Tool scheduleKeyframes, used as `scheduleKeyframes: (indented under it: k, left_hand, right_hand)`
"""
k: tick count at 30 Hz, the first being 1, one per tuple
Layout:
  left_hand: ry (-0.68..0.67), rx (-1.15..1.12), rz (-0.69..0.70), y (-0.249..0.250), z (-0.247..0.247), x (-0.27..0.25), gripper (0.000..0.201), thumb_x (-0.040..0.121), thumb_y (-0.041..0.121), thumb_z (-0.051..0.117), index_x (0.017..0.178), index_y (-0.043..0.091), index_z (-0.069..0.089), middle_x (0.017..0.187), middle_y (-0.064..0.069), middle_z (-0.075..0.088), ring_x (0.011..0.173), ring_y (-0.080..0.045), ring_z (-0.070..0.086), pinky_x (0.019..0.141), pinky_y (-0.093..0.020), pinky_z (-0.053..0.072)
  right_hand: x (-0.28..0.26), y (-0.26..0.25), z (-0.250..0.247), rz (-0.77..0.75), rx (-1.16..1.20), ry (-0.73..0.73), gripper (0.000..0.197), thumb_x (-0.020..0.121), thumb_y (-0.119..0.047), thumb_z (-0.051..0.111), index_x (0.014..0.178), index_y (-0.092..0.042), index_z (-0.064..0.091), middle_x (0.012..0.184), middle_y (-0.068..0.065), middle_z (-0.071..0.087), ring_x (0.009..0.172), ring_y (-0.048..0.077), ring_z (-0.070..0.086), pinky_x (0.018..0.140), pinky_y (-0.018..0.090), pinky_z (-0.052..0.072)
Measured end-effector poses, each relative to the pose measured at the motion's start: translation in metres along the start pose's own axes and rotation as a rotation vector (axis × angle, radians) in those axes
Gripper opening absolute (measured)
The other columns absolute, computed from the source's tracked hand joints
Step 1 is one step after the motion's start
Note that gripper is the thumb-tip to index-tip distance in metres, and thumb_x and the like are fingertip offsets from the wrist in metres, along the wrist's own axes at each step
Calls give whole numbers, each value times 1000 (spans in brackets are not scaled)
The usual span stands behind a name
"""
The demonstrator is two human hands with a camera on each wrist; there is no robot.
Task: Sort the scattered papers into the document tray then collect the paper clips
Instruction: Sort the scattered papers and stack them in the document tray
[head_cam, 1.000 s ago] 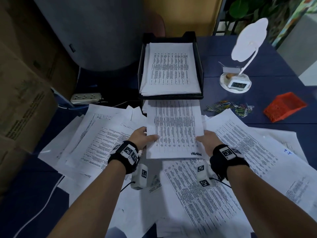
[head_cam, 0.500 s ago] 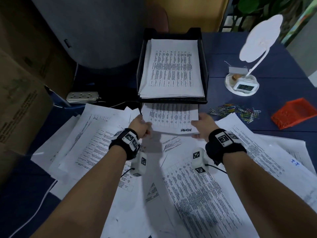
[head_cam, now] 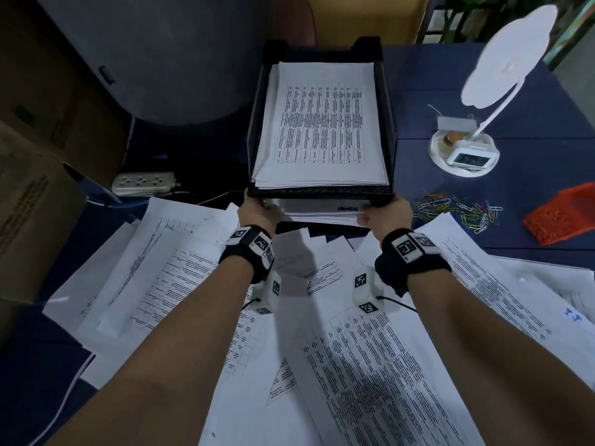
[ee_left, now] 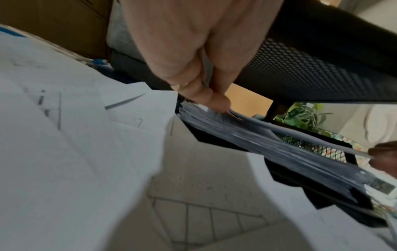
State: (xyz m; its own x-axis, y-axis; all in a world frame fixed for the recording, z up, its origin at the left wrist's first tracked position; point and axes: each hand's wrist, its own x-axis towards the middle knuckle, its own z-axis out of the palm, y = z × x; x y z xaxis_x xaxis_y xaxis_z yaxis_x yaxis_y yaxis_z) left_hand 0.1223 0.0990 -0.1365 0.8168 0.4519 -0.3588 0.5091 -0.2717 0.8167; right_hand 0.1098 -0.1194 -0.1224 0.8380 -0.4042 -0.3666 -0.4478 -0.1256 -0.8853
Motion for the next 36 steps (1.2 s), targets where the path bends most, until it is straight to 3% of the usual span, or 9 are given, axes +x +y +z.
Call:
scheduleKeyframes:
  k: [3,5,9,12,16,22,26,29,36]
  left_hand:
    - [25,328,44,3,-1,-3,20,89,11,55,101,2,68,108,-20,66,103,-33,63,87,-33,51]
    - [-9,519,95,1,-4,-3,29,95,15,46,113,3,65,120,-20,61,112,-32,57,91,-32,45]
    - [-78,688,131,-1,-10,-6,34,97,21,40,126,8,54,131,-18,48,120,-30,49,95,-37,46]
    - [-88,642,220,-9,-17,-14,27,93,18,50,118,9,58,126,-16,50,109,-32,55,89,-34,46]
    - [-185,631,345,-29,-30,-43,24,89,14,55,112,11,60,116,-17,53,100,-34,57,85,-34,48]
    - [-564,1234,669,-45,-42,-100,48,79,30,64,124,24,47,116,-1,54,110,-26,53,97,-48,43]
    - [-563,1355,632,-51,-42,-103,67,72,23,69,129,36,38,123,-3,50,114,-24,49,102,-43,36]
    - [-546,1372,626,-51,-43,-105,64,72,24,69,130,33,41,125,-3,49,115,-24,47,102,-41,36]
    - [-643,1366,655,-45,-45,-115,70,79,10,66,140,21,33,138,-7,41,120,-28,47,96,-42,44]
  right_hand:
    - [8,5,4,-28,-179,-12,11,75,-1,63,65,-4,58,70,19,68,67,28,67,66,49,59]
    - [8,5,4,-80,-322,-22,16,79,-8,63,65,-3,58,78,20,70,77,30,68,68,39,57]
    - [2,5,-3,-177,-620,-124,27,93,-18,53,100,2,69,105,19,68,100,34,62,70,26,40]
    - [-3,12,-8,-226,-623,-121,27,94,-20,49,100,0,67,104,19,68,96,33,62,67,22,33]
    - [-25,25,-14,-234,-572,-104,18,91,-19,56,100,-8,68,107,12,67,99,29,61,70,20,36]
    - [-70,51,-25,-161,-657,-303,17,87,-14,64,103,-10,65,114,7,65,97,21,59,78,21,41]
    - [-88,67,-32,-123,-809,-444,35,81,-8,70,114,-13,59,118,3,61,98,18,59,76,22,46]
    - [-95,74,-36,-175,-861,-426,35,80,-7,70,113,-11,57,119,3,61,105,20,60,79,24,47]
    - [-99,76,-33,-195,-878,-380,34,80,-5,68,111,-11,55,114,7,60,96,23,62,76,28,52]
